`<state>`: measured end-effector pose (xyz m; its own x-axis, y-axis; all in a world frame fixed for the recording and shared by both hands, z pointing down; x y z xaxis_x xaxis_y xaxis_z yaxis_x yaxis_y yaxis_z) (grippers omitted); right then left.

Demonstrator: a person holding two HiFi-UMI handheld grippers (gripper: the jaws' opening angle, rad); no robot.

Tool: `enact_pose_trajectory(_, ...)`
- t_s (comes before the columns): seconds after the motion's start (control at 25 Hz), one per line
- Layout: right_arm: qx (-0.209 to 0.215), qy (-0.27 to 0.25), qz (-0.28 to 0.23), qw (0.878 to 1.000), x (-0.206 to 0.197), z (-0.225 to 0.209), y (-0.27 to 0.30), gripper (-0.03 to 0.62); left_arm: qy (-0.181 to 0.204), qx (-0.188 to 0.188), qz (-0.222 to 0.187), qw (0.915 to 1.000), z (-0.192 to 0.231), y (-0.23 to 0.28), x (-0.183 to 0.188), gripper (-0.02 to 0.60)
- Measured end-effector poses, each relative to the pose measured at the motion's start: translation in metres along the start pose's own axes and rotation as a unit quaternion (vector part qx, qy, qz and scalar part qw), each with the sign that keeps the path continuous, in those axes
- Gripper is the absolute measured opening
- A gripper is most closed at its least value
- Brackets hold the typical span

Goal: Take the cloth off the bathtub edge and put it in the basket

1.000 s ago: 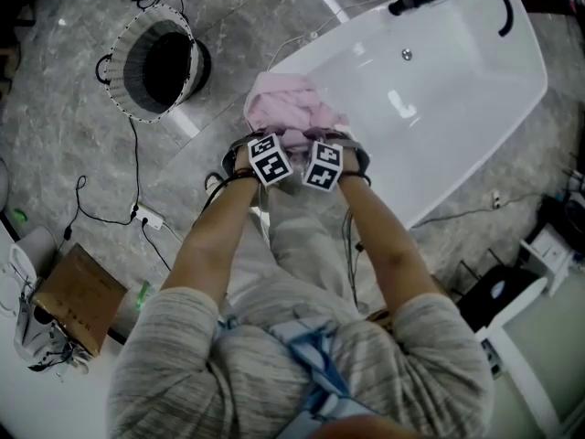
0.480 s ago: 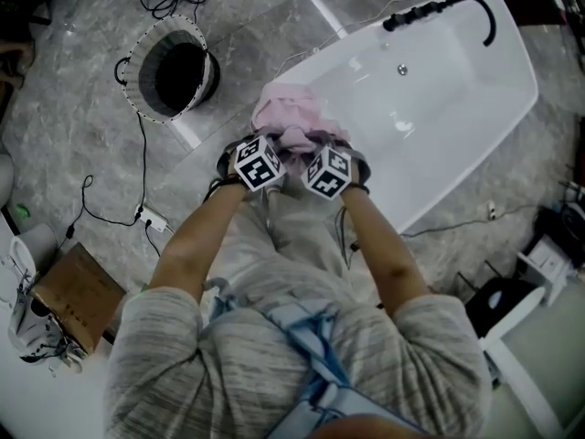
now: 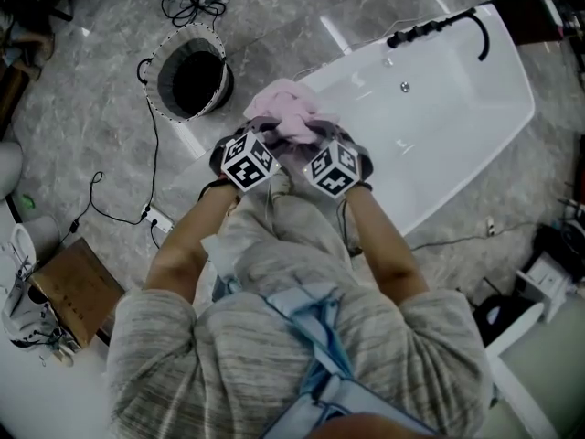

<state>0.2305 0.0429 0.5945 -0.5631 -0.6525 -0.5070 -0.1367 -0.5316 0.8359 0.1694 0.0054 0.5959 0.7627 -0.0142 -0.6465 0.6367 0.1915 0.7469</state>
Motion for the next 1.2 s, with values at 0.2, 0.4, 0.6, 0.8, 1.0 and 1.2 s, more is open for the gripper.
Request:
enact_pose_trajectory(0.2, -0.023, 0.000, -0.034, 0.999, 0.042, -0.011, -0.022, 0.118, 0.003, 0.037, -0.014, 0.9992, 0.012, -0.045, 0.018, 0.155)
enact_pose_trajectory(0.4, -0.027, -0.006, -0.063, 0.998, 0.075, -0.011, -0.037, 0.118, 0.007, 0.065, -0.012, 0.9978, 0.017, -0.083, 0.026, 0.155)
enact_pose_trajectory(0.6, -0.024, -0.023, -0.098, 0.995, 0.105, -0.014, -0.048, 0.118, -0.001, 0.093, -0.011, 0.9956, 0.021, -0.114, 0.032, 0.155)
enact_pose_trajectory(0.8, -0.017, -0.047, -0.124, 0.991, 0.139, -0.012, -0.050, 0.118, -0.016, 0.128, -0.008, 0.9916, 0.031, -0.147, 0.028, 0.155)
enact_pose_trajectory(1.0, -0.011, -0.075, -0.133, 0.988, 0.177, -0.007, -0.044, 0.118, -0.038, 0.149, -0.020, 0.9879, 0.048, -0.177, 0.015, 0.155)
enact_pose_trajectory(1.2, -0.010, -0.094, -0.150, 0.984, 0.233, -0.009, -0.028, 0.118, -0.039, 0.169, -0.029, 0.9845, 0.084, -0.216, 0.002, 0.155)
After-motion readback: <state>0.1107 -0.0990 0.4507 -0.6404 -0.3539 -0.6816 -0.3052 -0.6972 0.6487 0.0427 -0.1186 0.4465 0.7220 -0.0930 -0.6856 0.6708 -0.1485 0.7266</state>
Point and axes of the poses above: the fingertips, and each gripper's own axes: y forward along the fingers, z to its left, x out of its top, the point moved 4 cm from there along -y, backward along the fingers, and after that the axes turned 6 degrees about -x, right-handed, at the moved point
